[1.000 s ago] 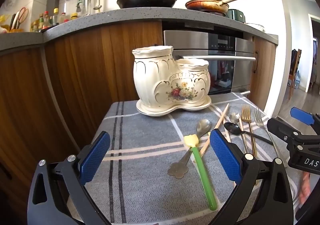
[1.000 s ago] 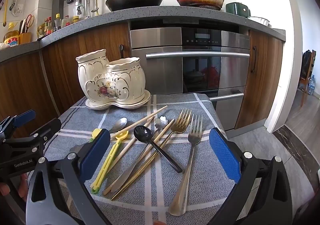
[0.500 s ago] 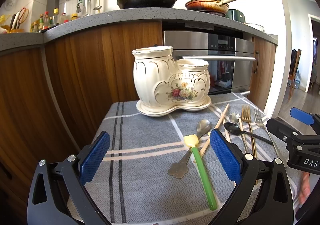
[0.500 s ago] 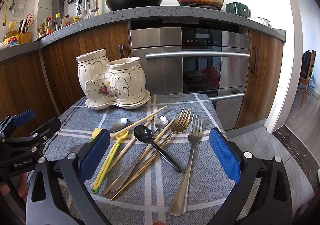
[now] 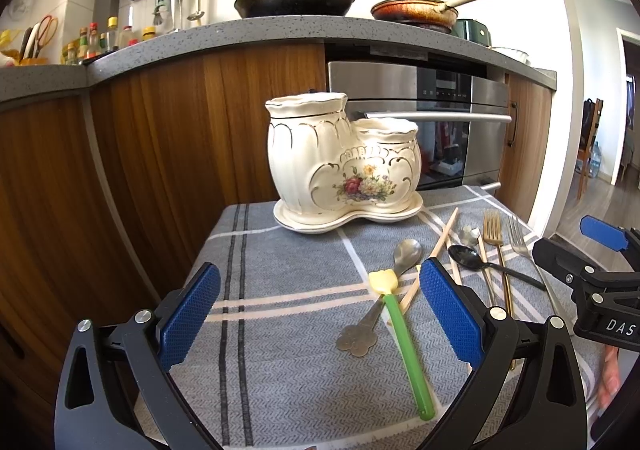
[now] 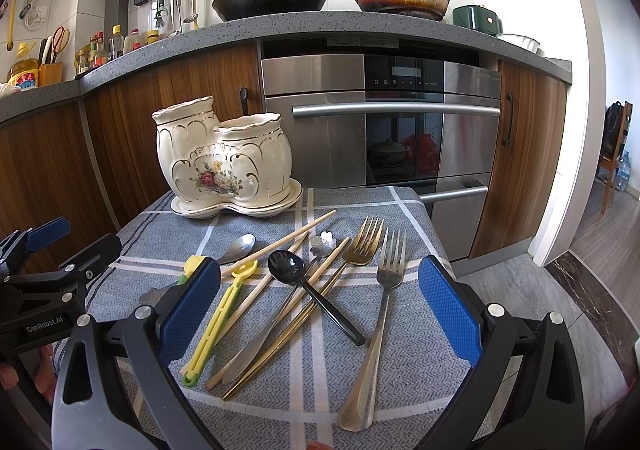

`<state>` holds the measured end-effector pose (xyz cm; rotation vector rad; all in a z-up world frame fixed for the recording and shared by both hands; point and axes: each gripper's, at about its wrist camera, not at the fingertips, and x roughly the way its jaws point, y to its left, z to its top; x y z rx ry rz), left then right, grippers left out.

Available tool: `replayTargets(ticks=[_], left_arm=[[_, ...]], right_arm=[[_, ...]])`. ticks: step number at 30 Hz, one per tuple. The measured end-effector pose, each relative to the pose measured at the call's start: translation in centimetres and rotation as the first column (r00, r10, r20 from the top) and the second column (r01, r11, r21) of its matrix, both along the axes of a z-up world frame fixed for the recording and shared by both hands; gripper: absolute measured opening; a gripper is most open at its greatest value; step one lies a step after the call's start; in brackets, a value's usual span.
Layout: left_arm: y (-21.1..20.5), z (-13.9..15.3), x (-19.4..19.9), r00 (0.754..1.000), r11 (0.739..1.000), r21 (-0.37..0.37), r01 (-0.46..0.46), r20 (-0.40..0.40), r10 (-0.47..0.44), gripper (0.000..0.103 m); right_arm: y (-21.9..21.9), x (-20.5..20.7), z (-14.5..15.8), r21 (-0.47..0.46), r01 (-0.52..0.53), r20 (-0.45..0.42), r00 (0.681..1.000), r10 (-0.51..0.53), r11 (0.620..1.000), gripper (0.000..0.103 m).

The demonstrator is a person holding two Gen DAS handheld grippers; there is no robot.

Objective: Organize utensils

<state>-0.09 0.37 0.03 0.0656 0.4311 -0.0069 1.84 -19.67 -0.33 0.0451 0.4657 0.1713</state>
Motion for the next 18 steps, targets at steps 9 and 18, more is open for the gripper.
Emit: replayTargets(ticks=[9, 18], left_arm=[[0.01, 0.0, 0.01, 1.0, 1.0, 0.0, 0.0, -0.001, 0.0, 0.099], [0.0, -0.01, 0.06, 1.0, 1.0, 0.0, -0.001, -0.002, 0.001, 0.099]], right_arm=[[-0.05, -0.1, 0.1, -0.001, 0.0, -0.001, 1.0, 0.0, 1.0, 0.098], [0.11, 0.08, -0.04, -0.001, -0.001, -0.003, 1.0, 0.001, 1.0, 0.098]])
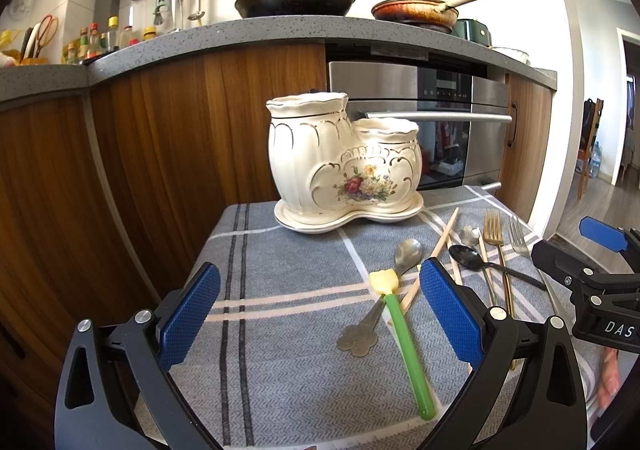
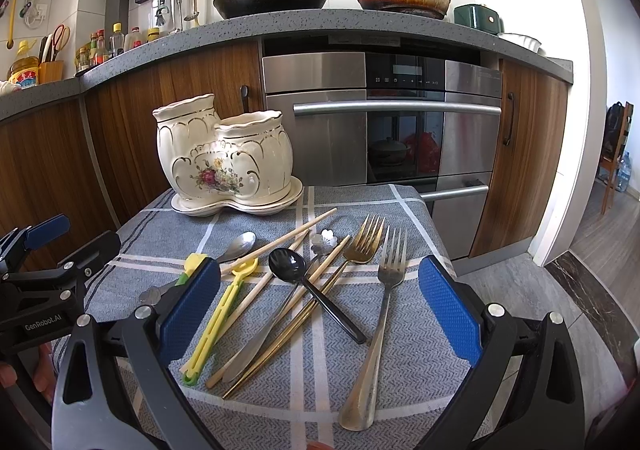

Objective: Organize utensils

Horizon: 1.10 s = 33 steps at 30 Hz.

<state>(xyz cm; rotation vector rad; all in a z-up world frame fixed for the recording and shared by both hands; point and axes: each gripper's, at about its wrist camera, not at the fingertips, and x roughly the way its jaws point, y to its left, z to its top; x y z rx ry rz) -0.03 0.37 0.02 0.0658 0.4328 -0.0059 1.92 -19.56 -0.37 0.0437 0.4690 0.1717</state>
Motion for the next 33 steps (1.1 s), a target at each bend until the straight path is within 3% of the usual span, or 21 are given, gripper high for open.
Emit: replayTargets(ticks=[23, 28, 33], left_arm=[[0.1, -0.2, 0.2, 1.0, 1.0, -0.009, 0.003, -0.013, -0.003, 0.099], [0.0, -0.8, 0.9, 1.0, 0.999, 0.032, -0.002, -0.023, 0.002, 0.099], [0.4, -0.8, 1.1, 0.999, 0.999, 0.012, 0.035, -0.022, -0.035, 0.099]], right_arm=[[0.0, 0.1, 0.0, 0.003, -0.012, -0.018, 1.0, 0.012, 1.0, 0.098], [-0.1, 0.8, -0.5, 0.04, -0.047, -0.047, 0.998, 0.049, 0.998, 0.098], [-0.3, 1.0, -0.5, 0.041, -0.088, -0.011, 0.996, 0.088, 0.995, 0.098]])
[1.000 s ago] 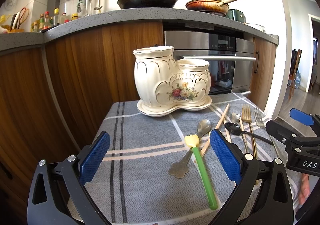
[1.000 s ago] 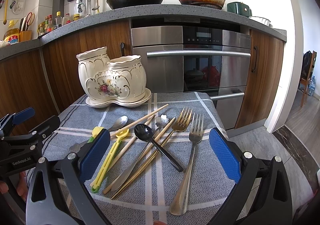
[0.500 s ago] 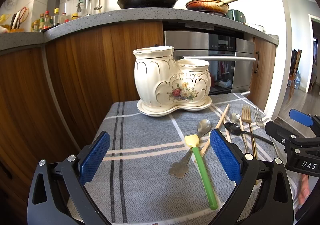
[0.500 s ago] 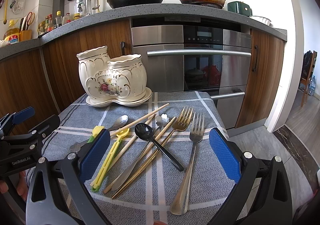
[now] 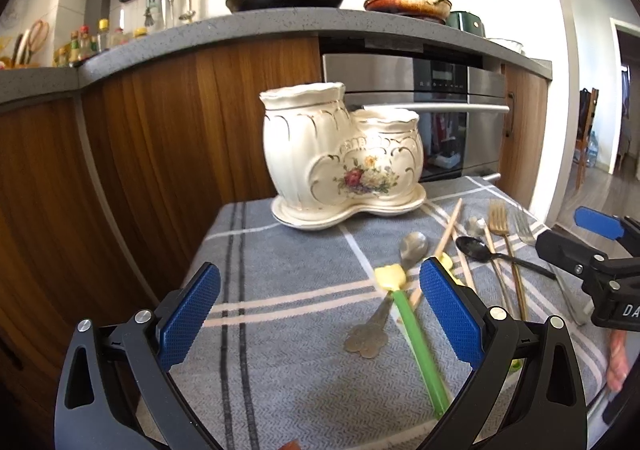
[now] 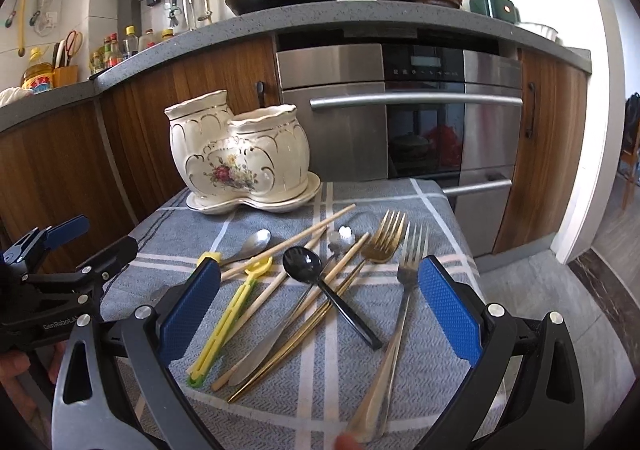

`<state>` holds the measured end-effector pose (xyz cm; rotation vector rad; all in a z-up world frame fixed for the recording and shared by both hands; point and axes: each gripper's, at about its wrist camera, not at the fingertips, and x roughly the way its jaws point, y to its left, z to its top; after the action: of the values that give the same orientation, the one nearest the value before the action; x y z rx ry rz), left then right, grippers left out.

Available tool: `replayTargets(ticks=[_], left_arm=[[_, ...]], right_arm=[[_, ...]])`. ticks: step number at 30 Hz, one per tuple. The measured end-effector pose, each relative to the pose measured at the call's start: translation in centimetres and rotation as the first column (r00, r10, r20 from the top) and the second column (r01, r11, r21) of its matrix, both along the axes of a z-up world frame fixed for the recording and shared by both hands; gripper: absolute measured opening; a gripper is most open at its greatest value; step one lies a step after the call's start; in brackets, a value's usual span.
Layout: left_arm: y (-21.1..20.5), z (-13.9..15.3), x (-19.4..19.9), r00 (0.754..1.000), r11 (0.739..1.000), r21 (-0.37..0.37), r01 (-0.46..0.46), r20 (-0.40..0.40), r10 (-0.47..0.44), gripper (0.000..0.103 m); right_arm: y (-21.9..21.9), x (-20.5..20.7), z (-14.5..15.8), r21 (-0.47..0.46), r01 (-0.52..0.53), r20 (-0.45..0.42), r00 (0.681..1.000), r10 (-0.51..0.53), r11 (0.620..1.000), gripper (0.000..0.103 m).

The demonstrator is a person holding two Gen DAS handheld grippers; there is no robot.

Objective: Organize utensils
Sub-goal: 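Lower the right gripper onto the black spoon and close on it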

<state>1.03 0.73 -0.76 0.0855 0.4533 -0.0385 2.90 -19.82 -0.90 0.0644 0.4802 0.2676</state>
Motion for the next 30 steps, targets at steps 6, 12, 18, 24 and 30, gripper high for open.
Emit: replayTargets(ticks=[6, 12, 18, 24, 30], left_arm=[[-0.5, 0.2, 0.5, 0.998, 0.999, -0.008, 0.04, -0.055, -0.04, 0.099], [0.0, 1.9, 1.2, 0.994, 0.996, 0.029, 0.084, -0.069, -0.082, 0.099], [0.4, 3.9, 3.0, 0.991, 0.992, 0.019, 0.124, -0.056, -0.123, 0.099], [1.0, 2.6, 4.5, 0.987, 0.991, -0.024, 0.13, -0.097, -0.131, 0.099], [0.9, 1.2, 5.6, 0.981, 0.99, -0.021, 0.138, -0.133, -0.14, 0.099]], right_arm=[[-0.2, 1.7, 0.6, -0.024, -0.043, -0.067, 0.997, 0.041, 0.999, 0.098], [-0.7, 4.2, 2.5, -0.137, -0.164, -0.119, 0.982, 0.148, 0.977, 0.098], [0.4, 7.2, 2.3, -0.175, -0.278, -0.206, 0.948, 0.241, 0.944, 0.082], [1.9, 9.8, 0.5, -0.186, -0.356, -0.3, 0.908, 0.293, 0.916, 0.049], [2.6, 11.2, -0.9, -0.15, -0.431, -0.379, 0.856, 0.351, 0.89, 0.032]])
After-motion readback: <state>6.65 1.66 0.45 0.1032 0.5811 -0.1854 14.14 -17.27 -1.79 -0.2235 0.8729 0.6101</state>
